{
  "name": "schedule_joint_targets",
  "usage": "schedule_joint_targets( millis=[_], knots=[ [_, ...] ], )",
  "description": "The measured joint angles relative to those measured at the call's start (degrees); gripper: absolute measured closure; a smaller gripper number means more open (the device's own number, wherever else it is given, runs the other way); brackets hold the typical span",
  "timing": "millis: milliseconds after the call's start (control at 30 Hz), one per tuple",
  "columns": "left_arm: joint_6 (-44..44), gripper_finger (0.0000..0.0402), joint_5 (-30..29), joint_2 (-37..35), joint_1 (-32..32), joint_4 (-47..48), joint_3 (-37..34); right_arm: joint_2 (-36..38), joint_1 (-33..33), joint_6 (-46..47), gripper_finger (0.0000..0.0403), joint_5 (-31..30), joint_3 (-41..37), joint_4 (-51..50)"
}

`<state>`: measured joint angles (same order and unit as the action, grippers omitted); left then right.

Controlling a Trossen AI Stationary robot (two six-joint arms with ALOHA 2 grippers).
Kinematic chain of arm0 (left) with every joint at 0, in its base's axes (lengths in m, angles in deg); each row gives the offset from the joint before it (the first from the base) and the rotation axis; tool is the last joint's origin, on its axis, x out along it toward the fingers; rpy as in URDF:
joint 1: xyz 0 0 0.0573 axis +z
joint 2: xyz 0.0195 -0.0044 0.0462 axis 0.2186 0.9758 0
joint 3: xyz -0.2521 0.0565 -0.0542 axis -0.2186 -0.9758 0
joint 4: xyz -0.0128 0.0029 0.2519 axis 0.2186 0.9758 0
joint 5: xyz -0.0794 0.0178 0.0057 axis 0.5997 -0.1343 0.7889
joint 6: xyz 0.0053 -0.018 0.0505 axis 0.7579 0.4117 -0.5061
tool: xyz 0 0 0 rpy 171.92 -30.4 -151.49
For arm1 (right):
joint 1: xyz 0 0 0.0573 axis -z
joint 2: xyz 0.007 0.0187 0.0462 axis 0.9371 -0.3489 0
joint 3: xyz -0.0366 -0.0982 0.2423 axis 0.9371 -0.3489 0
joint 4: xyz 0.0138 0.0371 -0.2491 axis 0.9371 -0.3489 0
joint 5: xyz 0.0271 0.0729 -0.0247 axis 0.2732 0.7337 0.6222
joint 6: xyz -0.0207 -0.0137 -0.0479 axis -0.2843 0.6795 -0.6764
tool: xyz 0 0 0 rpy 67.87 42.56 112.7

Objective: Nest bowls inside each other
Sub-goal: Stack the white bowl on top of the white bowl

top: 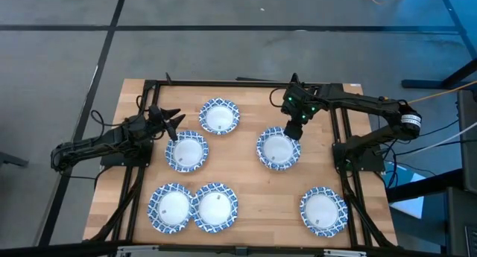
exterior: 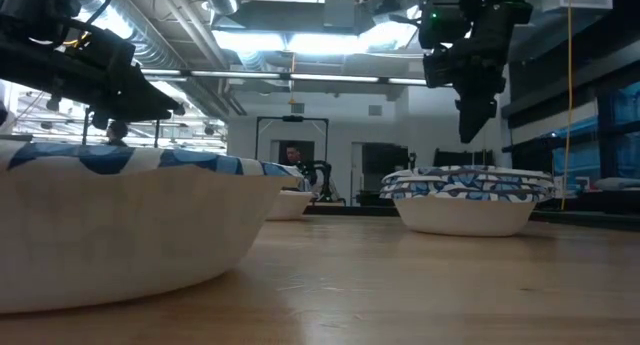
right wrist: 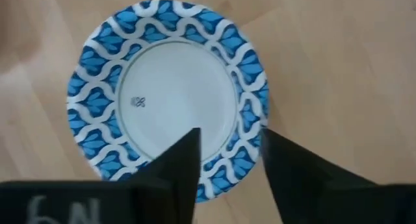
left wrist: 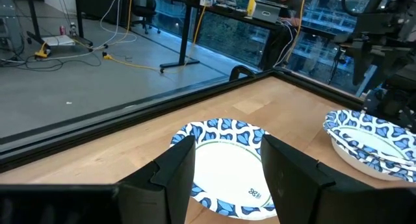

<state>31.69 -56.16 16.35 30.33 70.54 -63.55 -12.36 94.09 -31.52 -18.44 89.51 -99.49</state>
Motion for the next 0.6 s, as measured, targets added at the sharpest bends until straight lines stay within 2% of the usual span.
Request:
schedule_joint_targets(
  millis=[200,333,500,600],
  knots=[
    [0.00,0.0232,0.00,0.00,-0.01,0.00,0.00,0.07,-5.24,-0.99,0.0196,10.90,-0.04,-2.99],
    [0.00,0.0232,-0.55,0.00,0.01,0.00,0.00,0.02,-11.45,4.79,0.0186,10.42,-0.04,-4.80],
    [0.00,0.0232,-1.46,0.00,0.00,0.00,0.00,0.02,-19.80,10.76,0.0185,13.09,-0.04,-2.38],
    [0.00,0.0232,-1.46,0.00,0.01,0.00,0.00,0.02,-26.15,10.42,0.0185,6.44,-0.04,-2.89]
  ],
)
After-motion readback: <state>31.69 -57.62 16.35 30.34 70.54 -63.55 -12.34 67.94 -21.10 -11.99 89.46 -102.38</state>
